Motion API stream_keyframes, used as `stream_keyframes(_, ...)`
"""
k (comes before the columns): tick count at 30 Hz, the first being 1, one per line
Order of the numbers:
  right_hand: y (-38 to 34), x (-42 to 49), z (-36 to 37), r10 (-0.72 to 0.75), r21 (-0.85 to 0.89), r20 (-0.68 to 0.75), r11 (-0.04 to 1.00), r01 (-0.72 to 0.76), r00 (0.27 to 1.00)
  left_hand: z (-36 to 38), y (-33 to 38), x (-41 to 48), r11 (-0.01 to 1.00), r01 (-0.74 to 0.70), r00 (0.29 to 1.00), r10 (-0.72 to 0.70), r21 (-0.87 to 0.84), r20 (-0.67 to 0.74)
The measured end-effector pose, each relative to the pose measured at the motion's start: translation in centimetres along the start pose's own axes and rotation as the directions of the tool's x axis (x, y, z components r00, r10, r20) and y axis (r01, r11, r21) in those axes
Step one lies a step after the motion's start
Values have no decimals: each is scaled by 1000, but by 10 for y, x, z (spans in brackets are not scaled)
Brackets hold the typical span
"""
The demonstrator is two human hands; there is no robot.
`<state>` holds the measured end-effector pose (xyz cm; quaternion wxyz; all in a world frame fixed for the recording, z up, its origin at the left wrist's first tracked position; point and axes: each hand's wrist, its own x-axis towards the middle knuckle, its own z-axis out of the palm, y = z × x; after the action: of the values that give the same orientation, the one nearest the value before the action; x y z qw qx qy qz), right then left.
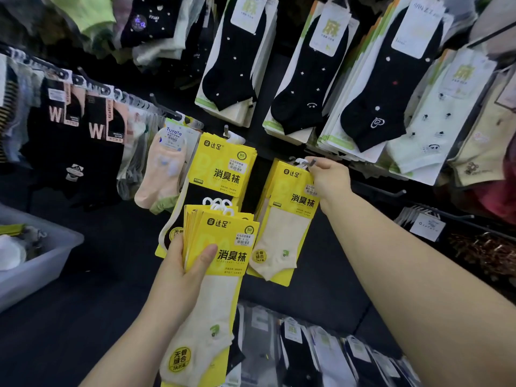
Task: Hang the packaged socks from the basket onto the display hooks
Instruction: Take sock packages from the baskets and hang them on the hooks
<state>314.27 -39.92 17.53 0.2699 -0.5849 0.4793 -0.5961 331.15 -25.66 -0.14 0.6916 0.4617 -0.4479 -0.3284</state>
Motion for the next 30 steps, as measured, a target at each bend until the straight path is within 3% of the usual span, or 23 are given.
stream_keyframes(4, 12, -23, -1, -101, -215, -265, 976, 44, 959, 1, 1, 0, 999, 7, 1000, -7, -37, -4)
stream_keyframes(5, 15, -39, 0, -153, -250, -258, 964, 87, 954, 2, 1, 0, 999, 9, 1000, -9, -45, -3)
stream_keyframes(6, 20, -56, 1, -196, -253, -179, 956, 147, 964, 2, 1, -1, 999, 11, 1000, -11, -49, 0)
stream_keyframes(8, 28, -93, 5, -188, -196, 126, 958, 210, 974, 3, 3, -2, 999, 13, 1000, -13, -52, 6)
stream_keyframes(10, 34, -123, 9, -105, -170, 408, 967, 189, 907, 5, 3, -3, 998, 15, 1000, -15, -61, 6)
stream_keyframes(11, 35, -131, 11, -87, -178, 462, 966, 188, 883, 6, 3, -3, 997, 21, 1000, -21, -71, 3)
stream_keyframes(15, 27, -134, 9, -38, -160, 410, 981, 113, 911, 9, 2, -5, 989, 48, 998, -42, -141, 43)
stream_keyframes(20, 28, -132, 0, -78, -111, 525, 981, 159, 847, 15, -1, -5, 959, 103, 994, -87, -263, 71)
stream_keyframes(24, 29, -128, -6, -75, -141, 544, 974, 179, 836, 17, -4, -4, 953, 123, 992, -108, -276, 69)
stream_keyframes(30, 34, -109, -21, -33, -33, 401, 998, 51, 915, 13, -6, -1, 984, 51, 998, -57, -172, -27)
